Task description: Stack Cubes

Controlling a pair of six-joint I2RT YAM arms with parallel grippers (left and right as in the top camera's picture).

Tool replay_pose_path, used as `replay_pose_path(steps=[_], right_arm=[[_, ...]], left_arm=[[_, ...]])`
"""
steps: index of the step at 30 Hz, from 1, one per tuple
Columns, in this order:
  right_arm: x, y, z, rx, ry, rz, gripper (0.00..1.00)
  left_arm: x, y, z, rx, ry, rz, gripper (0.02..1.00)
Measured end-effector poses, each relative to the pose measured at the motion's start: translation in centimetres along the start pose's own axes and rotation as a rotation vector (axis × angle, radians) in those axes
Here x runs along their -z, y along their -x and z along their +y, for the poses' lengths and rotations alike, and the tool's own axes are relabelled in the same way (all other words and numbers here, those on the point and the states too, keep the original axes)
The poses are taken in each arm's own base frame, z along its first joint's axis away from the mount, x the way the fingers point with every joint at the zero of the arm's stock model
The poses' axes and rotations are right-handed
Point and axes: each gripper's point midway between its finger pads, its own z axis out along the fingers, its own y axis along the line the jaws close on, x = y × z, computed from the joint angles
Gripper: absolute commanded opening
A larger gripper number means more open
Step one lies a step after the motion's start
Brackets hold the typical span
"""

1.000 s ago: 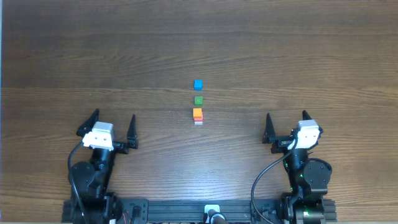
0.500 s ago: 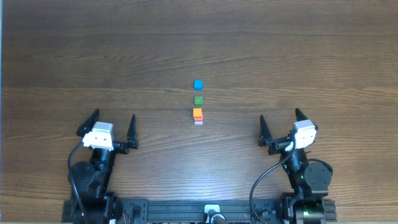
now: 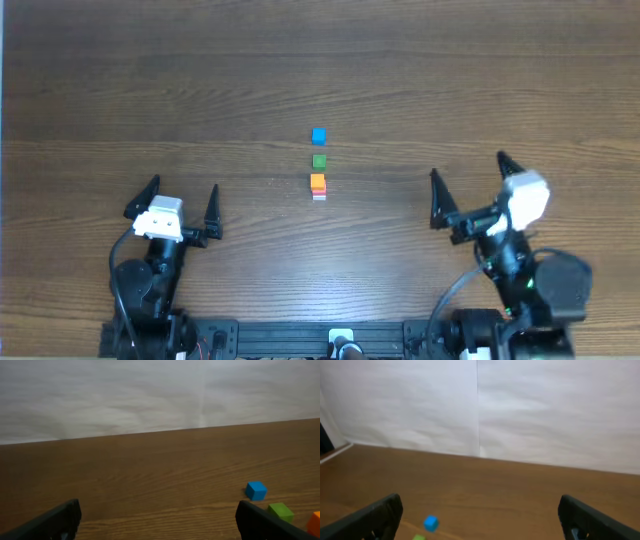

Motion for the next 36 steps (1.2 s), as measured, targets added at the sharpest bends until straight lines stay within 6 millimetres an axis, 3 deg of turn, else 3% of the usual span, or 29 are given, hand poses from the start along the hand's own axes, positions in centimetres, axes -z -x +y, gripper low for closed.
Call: replay_pose_path(steps=[6, 11, 13, 18, 25, 30, 36], right_arm=[[-3.7, 3.0, -0.1, -0.06, 0.021, 0.199, 0.991], [-8.4, 3.7, 2.7, -0.069, 0.114, 0.337, 0.991], [-10.3, 3.1, 4.2, -0.061, 0.137, 0.395, 0.993], [-14.8, -0.8, 8.6, -0.038, 0.155, 0.559, 0.993], [-18.6, -7.4, 14.0, -0.062, 0.131, 0.742, 0.993], [-19.5, -11.9, 16.2, -0.129, 0.086, 0.85, 0.991], [-19.1, -17.5, 16.5, -0.175, 0.001, 1.0, 0.993]], left_arm=[[0.0, 0.0, 0.0, 0.0, 0.0, 0.0, 1.0], [0.0, 0.0, 0.0, 0.0, 0.0, 0.0, 0.998], [0.0, 0.0, 0.0, -0.001, -0.001, 0.0, 0.998], [0.0, 0.0, -0.1, -0.003, -0.003, 0.0, 0.998], [0.0, 0.0, -0.1, -0.003, -0.003, -0.001, 1.0], [0.0, 0.0, -0.1, -0.003, -0.003, 0.0, 0.998], [0.0, 0.0, -0.1, -0.003, -0.003, 0.0, 0.998]])
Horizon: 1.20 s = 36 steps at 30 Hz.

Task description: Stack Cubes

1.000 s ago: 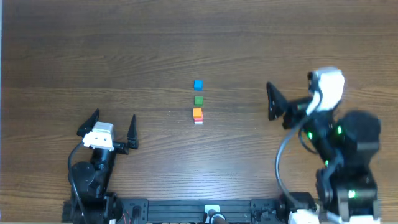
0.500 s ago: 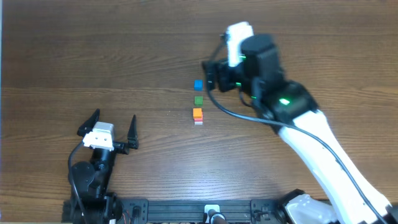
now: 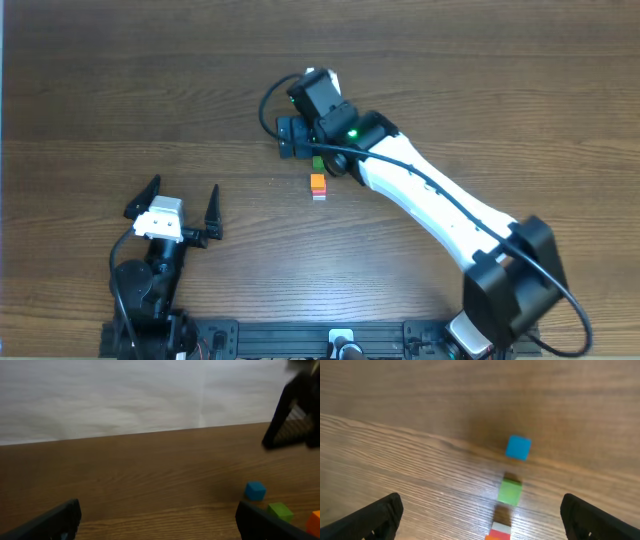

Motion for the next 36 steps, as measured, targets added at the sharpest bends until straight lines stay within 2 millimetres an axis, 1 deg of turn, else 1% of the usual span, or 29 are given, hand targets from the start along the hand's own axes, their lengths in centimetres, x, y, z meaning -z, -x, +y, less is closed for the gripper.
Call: replay_pose_path(steps=[3, 7, 10, 19, 23, 30, 36], right_arm=[[-2.1, -1.4, -0.7, -0.027, -0.037, 0.058, 0.991], [-4.0, -2.8, -1.3, -0.06, -0.071, 0.11, 0.991], [-5.0, -3.6, -1.7, -0.085, -0.093, 0.138, 0.993], [-7.1, -6.0, -3.5, -0.135, -0.166, 0.226, 0.991], [-7.6, -6.2, -3.8, -0.133, -0.173, 0.235, 0.993], [-7.7, -5.6, -3.6, -0.105, -0.165, 0.209, 0.993], [-7.9, -5.2, -4.4, -0.07, -0.214, 0.181, 0.993]], left_arm=[[0.0, 0.0, 0.0, 0.0, 0.0, 0.0, 0.998], [0.0, 0.0, 0.0, 0.0, 0.0, 0.0, 1.0], [0.0, 0.0, 0.0, 0.0, 0.0, 0.0, 0.998], [0.0, 0.0, 0.0, 0.0, 0.0, 0.0, 1.0], [0.0, 0.0, 0.0, 0.0, 0.0, 0.0, 1.0], [0.0, 0.0, 0.0, 0.0, 0.0, 0.0, 1.0], [0.0, 0.0, 0.0, 0.0, 0.0, 0.0, 0.998]])
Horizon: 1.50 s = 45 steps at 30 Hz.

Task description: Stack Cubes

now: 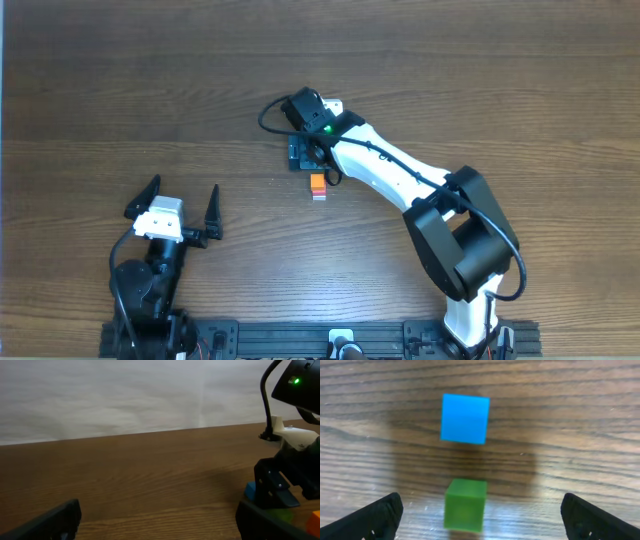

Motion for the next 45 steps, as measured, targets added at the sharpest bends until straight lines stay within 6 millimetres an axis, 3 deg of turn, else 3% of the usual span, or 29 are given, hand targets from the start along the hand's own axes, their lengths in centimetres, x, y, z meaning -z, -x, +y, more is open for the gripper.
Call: replay_pose_path(steps=[8, 16, 26, 40, 45], right_arm=[[-0.4, 0.5, 0.6, 0.029, -0.022, -0.051, 0.991], [-2.3, -0.5, 0.3, 0.048, -0.049, -0.012, 0.982], [-2.3, -0.8, 0.6, 0.056, -0.034, 0.003, 0.947], [0.7, 1.0, 1.0, 0.051, -0.021, 0.048, 0.989], [0.7, 1.1, 0.4, 0.033, -0.005, 0.081, 0.993]], left_arm=[[0.0, 0.0, 0.0, 0.0, 0.0, 0.0, 1.0], [0.0, 0.0, 0.0, 0.0, 0.0, 0.0, 1.0], [0.0, 0.0, 0.0, 0.0, 0.0, 0.0, 1.0], [0.0, 0.0, 0.0, 0.0, 0.0, 0.0, 0.998], [0.0, 0.0, 0.0, 0.0, 0.0, 0.0, 0.998]])
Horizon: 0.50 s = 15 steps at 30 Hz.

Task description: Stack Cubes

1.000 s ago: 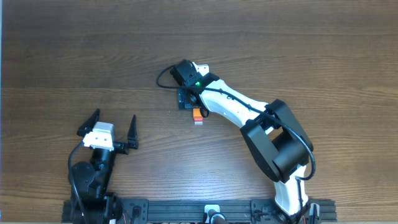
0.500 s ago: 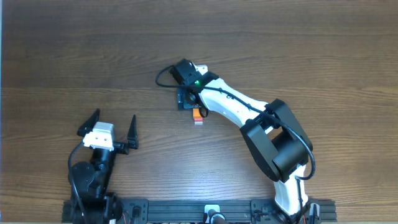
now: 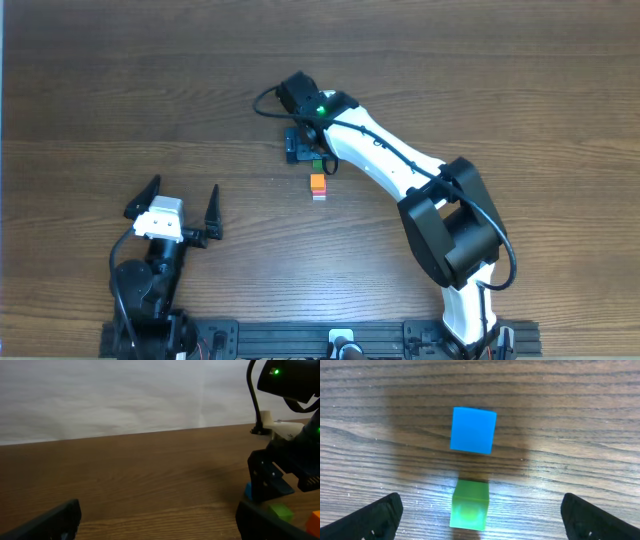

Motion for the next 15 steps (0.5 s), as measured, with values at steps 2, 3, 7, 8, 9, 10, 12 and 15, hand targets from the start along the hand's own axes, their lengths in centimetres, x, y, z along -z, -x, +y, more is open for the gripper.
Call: replay_pose_path(steps=[2, 3, 7, 8, 9, 10, 12, 15], right_arm=[[-0.1, -0.1, 0.0, -0.001, 0.016, 0.016, 0.993], [-0.2, -0.2, 0.0, 0.0, 0.02, 0.024, 0.993], [-1.1, -0.9, 0.3, 0.008, 0.032, 0.06, 0.965], [-1.3, -1.1, 0.3, 0.009, 0.034, 0.07, 0.952], [-1.6, -1.3, 0.3, 0.01, 0.034, 0.077, 0.936], [-1.7, -1.4, 0.3, 0.013, 0.034, 0.083, 0.934], [-1.8, -1.6, 0.3, 0.018, 0.035, 0.093, 0.925], [-1.8, -1.8, 0.3, 0.024, 0.035, 0.104, 0.884]], left_arm=[[0.0, 0.0, 0.0, 0.0, 0.0, 0.0, 1.0], [0.0, 0.0, 0.0, 0.0, 0.0, 0.0, 1.0], [0.0, 0.0, 0.0, 0.0, 0.0, 0.0, 1.0], [0.0, 0.0, 0.0, 0.0, 0.0, 0.0, 1.0], [0.0, 0.0, 0.0, 0.0, 0.0, 0.0, 1.0], [0.0, 0.0, 0.0, 0.0, 0.0, 0.0, 0.998], [0.0, 0.0, 0.0, 0.0, 0.0, 0.0, 1.0], [0.0, 0.0, 0.0, 0.0, 0.0, 0.0, 1.0]])
